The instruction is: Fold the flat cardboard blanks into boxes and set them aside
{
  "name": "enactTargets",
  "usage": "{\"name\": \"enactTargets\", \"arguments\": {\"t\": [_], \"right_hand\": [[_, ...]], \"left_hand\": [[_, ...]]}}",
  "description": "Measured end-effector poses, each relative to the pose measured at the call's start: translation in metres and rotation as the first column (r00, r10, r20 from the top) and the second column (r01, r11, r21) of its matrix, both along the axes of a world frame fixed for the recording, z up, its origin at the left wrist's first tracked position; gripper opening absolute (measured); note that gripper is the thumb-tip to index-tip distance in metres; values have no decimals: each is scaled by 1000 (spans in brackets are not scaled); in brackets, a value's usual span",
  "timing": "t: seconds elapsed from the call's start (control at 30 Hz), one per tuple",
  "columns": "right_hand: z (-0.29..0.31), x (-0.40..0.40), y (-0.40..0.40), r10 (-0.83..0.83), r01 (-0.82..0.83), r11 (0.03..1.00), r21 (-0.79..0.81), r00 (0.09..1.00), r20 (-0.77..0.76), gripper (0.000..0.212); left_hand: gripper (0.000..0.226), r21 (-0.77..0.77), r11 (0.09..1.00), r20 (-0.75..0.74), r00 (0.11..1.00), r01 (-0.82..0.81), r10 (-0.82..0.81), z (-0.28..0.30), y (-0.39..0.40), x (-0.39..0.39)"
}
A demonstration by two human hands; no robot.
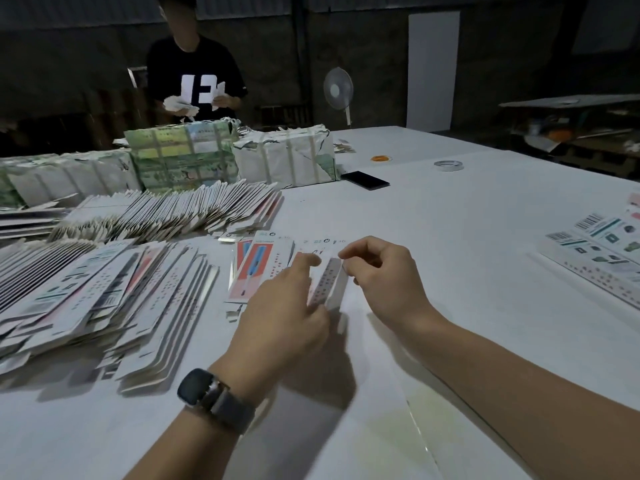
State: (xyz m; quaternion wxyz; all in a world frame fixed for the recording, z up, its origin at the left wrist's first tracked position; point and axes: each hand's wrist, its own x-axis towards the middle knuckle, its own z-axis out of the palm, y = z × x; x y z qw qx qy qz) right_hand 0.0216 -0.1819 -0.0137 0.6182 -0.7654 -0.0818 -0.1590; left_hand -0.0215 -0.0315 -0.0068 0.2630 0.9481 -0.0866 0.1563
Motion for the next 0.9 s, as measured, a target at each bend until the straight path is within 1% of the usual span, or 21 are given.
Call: {"name": "enactTargets", "arguments": {"t": [0.07, 0.13, 0.2, 0.27, 0.3, 0.37, 0.4, 0.43, 0.5, 0.6, 0.63, 0.67, 0.7, 0.73, 0.83, 0.9], "right_hand": [[0, 1, -1, 4, -4, 1000, 20, 1000, 8, 28], [-1, 2, 0, 13, -14, 998, 57, 1000, 6, 29], [-1, 3, 0, 32, -33, 995, 94, 999, 5, 26], [-1, 3, 1, 64, -65, 991, 117, 998, 9, 19], [-1, 3, 2, 87, -87, 989, 121, 996, 6, 17], [-1, 2, 4, 135, -132, 983, 125, 991, -18, 21], [-1, 1, 5, 153, -147, 980, 132, 988, -32, 24], [0, 0, 5, 165, -158, 977, 141, 986, -41, 28], [1, -2, 5, 177, -167, 973, 157, 983, -52, 39], [2, -3, 3, 193, -182, 969, 170, 980, -53, 59], [1, -4, 2, 209, -199, 967, 159, 977, -47, 63], [0, -5, 2, 233, -225, 964, 142, 972, -43, 63], [0, -5, 3, 265, -257, 957, 131, 963, -43, 61], [-2, -5, 3, 304, -296, 946, 132, 952, -44, 59], [-4, -6, 6, 383, -378, 917, 125, 923, -20, 54], [-5, -7, 6, 386, -385, 918, 96, 922, 1, 46]], "left_hand": [[62, 25, 999, 129, 991, -40, 37, 2, -3, -2], [67, -27, 998, 222, 973, -64, 69, 6, -2, -3], [70, -145, 989, 322, 943, -36, 81, 13, 1, -3], [67, -324, 942, 355, 934, 82, 41, 18, 2, -2], [62, -443, 884, 338, 941, 150, 9, 20, 2, -2], [52, -679, 694, 279, 958, 239, -57, 20, 2, -1], [50, -759, 602, 252, 964, 248, -79, 19, 2, -1], [50, -810, 532, 233, 968, 247, -94, 17, 3, 0], [52, -874, 428, 195, 973, 229, -122, 15, 4, 2], [56, -954, 279, 54, 980, 107, -191, 13, 3, 6], [51, -972, 226, 8, 974, 60, -225, 13, 3, 6], [42, -981, 193, -30, 967, 20, -252, 13, 3, 5], [32, -983, 183, -64, 961, -14, -268, 13, 4, 5], [26, -981, 190, -92, 957, -40, -275, 13, 6, 5], [32, -963, 269, -108, 955, -31, -276, 11, 9, 5], [40, -959, 285, -96, 942, 0, -322, 9, 6, 3]]}}
